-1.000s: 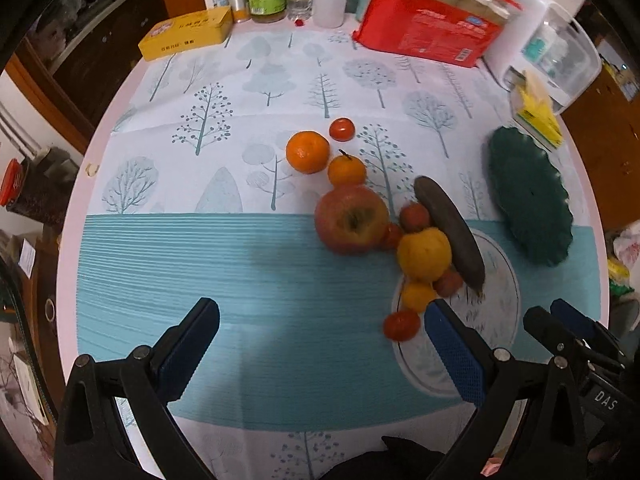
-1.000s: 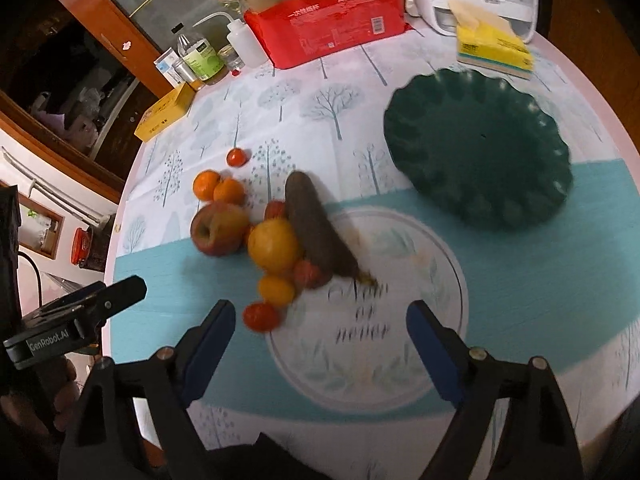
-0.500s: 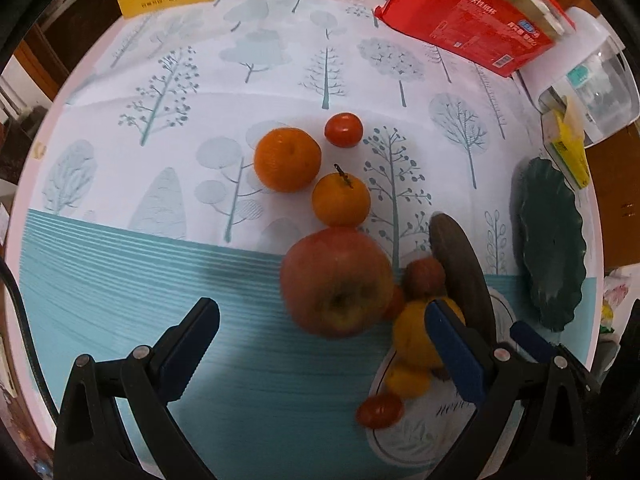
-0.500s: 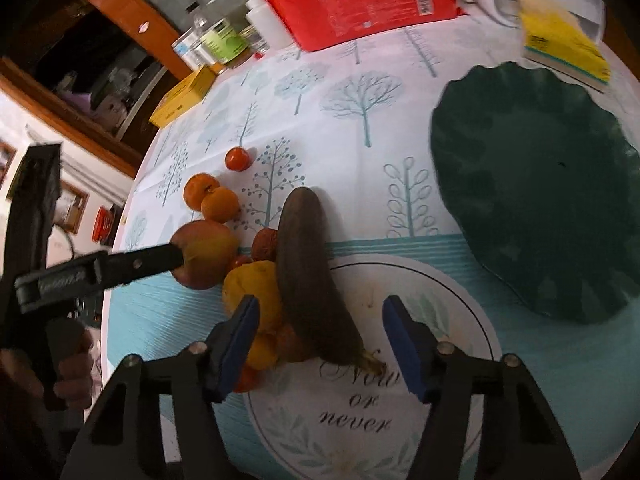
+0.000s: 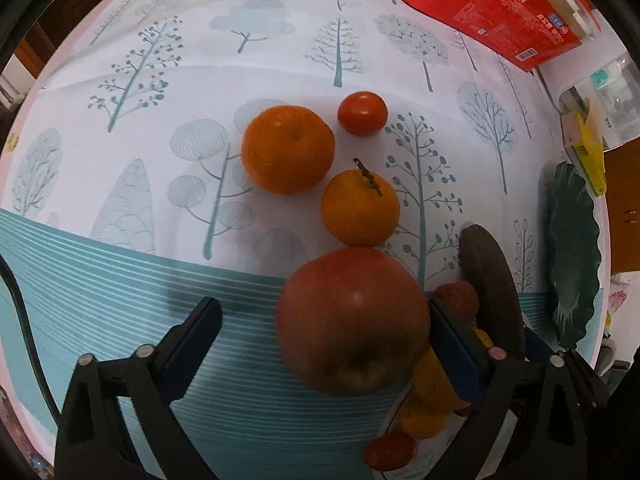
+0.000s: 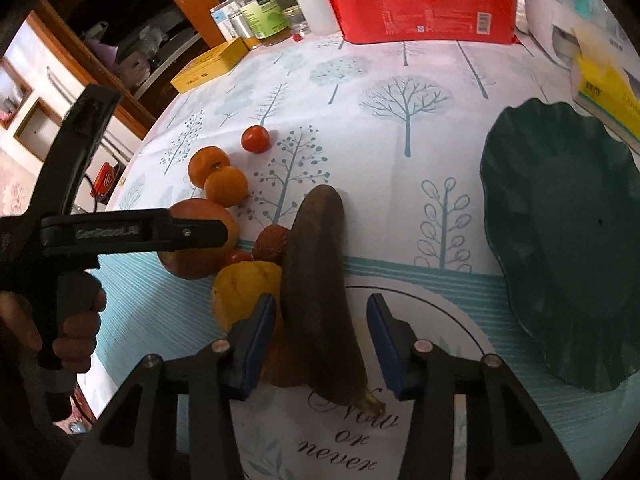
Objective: Organize fruits
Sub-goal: 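Close the right tool on the dark banana while the left tool grasps the red apple, then lift and carry the banana with the right tool while the left tool carries the apple to the green plate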
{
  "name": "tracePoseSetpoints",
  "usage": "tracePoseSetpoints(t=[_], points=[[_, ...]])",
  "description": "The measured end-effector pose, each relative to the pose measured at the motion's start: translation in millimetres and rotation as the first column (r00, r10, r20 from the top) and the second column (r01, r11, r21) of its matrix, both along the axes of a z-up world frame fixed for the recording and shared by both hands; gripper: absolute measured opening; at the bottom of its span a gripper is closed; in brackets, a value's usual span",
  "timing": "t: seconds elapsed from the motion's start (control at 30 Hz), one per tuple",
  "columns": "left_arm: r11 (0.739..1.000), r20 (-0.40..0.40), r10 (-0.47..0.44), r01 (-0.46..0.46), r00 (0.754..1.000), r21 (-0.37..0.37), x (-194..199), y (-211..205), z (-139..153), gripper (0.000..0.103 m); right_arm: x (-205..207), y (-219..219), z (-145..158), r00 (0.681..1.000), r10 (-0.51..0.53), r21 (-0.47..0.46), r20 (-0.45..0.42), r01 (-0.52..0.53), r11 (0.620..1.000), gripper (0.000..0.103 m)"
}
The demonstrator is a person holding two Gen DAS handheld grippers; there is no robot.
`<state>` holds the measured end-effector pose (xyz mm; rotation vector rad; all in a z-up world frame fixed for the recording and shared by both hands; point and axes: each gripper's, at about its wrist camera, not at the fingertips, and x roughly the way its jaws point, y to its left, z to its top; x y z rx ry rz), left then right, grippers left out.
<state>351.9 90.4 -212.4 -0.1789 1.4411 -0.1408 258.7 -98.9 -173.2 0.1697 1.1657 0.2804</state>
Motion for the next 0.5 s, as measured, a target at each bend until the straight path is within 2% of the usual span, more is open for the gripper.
tracePoseSetpoints(t=[0.23, 0.37, 0.5], points=[[1.0, 0.016, -0.026, 0.026, 1.0, 0.008, 4.0, -11.8, -4.6, 0.086, -5.1, 0.5, -4.0, 0.998, 0.066, -0.045, -0.008, -0.066, 0.997, 0.047], [0.999, 0.037, -0.042, 0.042, 0.998, -0.021, 2.5, -17.6, -1.2, 0.068, -4.2, 1.2, -4.6, 0.997, 0.082, -0.055, 0.011, -0.081, 0.995, 0.047], [0.999, 0.04, -0.026, 0.027, 0.999, -0.035, 3.3, -18.4, -0.3, 0.068, -0.8, -1.8, -7.6, 0.995, 0.101, -0.037, 0.011, -0.101, 0.994, 0.047]])
